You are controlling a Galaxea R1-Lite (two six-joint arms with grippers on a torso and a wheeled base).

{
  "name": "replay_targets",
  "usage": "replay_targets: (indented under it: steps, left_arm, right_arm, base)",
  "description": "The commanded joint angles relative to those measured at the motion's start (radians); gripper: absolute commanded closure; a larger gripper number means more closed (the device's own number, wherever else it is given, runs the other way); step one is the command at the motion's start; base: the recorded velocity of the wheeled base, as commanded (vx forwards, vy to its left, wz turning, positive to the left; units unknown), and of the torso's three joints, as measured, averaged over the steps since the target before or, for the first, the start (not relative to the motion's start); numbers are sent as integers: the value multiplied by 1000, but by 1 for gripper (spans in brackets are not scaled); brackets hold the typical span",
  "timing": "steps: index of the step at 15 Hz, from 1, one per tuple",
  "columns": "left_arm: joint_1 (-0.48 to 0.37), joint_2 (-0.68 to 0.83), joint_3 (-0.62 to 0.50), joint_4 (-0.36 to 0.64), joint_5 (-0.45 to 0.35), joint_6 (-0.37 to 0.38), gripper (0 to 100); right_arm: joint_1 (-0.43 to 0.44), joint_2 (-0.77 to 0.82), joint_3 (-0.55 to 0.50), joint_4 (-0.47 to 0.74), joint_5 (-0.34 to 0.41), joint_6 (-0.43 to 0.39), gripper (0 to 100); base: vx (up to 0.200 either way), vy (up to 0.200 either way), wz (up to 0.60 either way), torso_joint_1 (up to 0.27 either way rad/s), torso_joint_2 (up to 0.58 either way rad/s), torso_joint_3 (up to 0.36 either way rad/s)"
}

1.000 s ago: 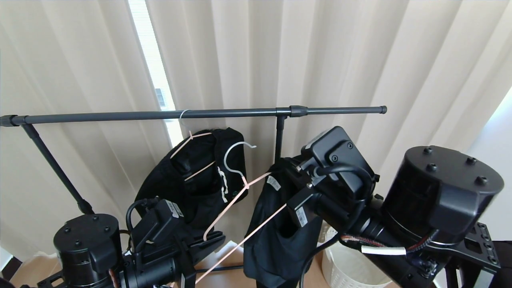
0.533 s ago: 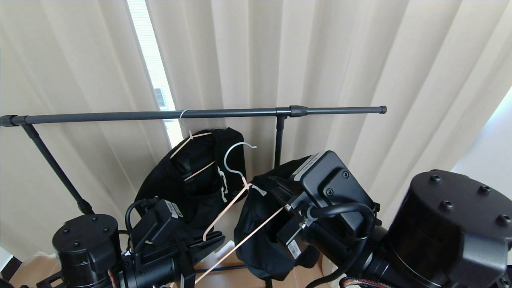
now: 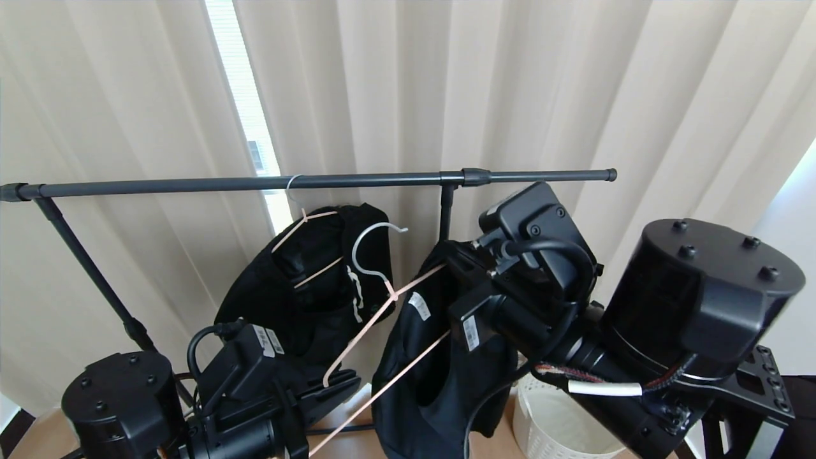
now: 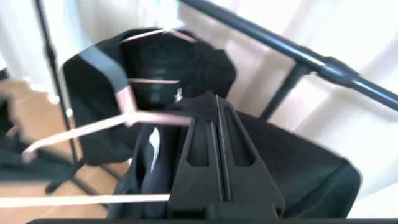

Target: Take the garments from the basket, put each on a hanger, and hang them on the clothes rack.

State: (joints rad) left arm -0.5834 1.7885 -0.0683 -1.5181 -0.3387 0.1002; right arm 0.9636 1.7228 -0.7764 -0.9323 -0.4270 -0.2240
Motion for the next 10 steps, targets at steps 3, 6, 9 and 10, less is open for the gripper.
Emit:
replay_targets:
  steps: [3, 6, 9, 10]
  left_arm:
    - [-32, 0, 19, -14, 0, 3, 100]
    - [-29, 3, 27, -53, 0, 1, 100]
    - [-26, 6, 25, -53, 0, -2, 100]
    - [-26, 8, 25, -53, 0, -4, 100]
  right_arm:
    - [-19, 21, -23, 1, -1, 8, 100]
    - [3, 18, -3, 3, -1, 6, 100]
    - [49, 9, 17, 3, -4, 6, 100]
    - [64, 0, 20, 3, -9, 6, 100]
  base:
    - [0, 0, 0, 0, 0, 0]
    - [0, 0, 0, 0, 0, 0]
    - [0, 0, 0, 0, 0, 0]
    - [0, 0, 0, 0, 0, 0]
